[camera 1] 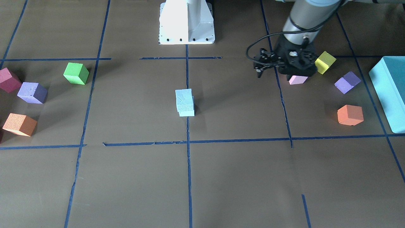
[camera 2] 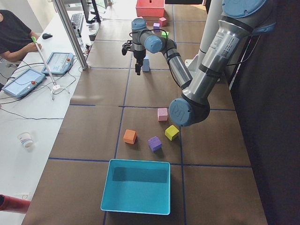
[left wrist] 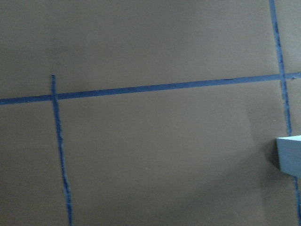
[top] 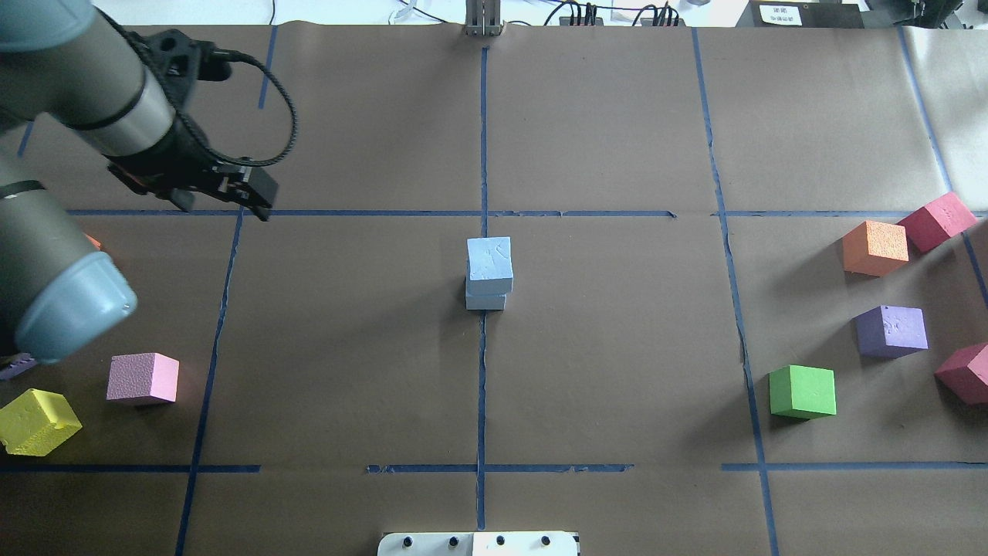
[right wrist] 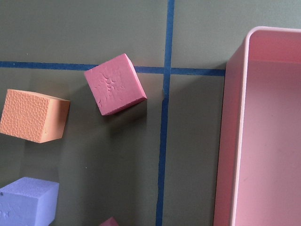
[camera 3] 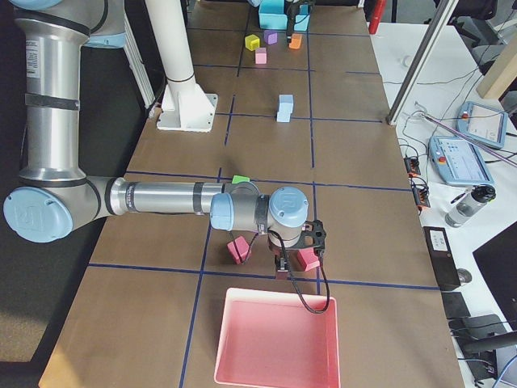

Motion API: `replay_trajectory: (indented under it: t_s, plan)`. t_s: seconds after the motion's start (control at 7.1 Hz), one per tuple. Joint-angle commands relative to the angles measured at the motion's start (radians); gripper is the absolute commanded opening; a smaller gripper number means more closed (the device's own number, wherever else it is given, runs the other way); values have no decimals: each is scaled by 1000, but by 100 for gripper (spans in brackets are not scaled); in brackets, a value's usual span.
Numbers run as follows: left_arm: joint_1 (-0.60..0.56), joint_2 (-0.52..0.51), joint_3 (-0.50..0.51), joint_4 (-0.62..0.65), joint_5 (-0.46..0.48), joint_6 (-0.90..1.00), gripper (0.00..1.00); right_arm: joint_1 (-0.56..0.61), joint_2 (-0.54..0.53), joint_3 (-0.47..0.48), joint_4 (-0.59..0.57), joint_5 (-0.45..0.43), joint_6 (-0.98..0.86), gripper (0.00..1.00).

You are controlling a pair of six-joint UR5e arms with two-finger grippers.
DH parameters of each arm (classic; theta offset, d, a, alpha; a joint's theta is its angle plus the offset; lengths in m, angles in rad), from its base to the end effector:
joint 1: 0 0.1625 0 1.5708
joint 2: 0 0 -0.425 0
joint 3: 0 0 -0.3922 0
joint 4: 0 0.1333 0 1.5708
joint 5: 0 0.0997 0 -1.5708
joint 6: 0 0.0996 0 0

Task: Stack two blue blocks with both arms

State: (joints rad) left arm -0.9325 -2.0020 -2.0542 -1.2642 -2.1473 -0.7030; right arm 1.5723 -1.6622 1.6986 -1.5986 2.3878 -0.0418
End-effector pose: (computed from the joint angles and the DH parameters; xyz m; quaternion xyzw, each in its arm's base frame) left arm 0.2621 -0.4859 0.2494 0.0563 0.3909 0.0555 0.9171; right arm 0.0614 -0.4533 0.6388 0.0125 -0.3971 -0.0202 0.9175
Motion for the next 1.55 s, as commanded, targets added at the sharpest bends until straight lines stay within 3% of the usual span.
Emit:
replay_trajectory:
  t_s: [0.0,0.28,0.42,0.7,1.27,1.41]
  plan:
    - [-240,192,-3,-1,-110,361,100,0,-2,26,0,-4,0,100]
    - [-439,268,141,-4,-146,654,100,0,-4,42,-1,-4,3,100]
    - [-519,307,258,-74,-175,792,100,0,-2,43,-1,-4,3,100]
    - [-629,403,452,-299,-180,839,100,0,-2,47,-1,-4,5,100]
    - [-640,419,487,-299,-180,810,100,0,-25,38,-3,5,5,100]
    - [-640,419,483,-300,-227,791,100,0,-30,38,-3,5,5,100]
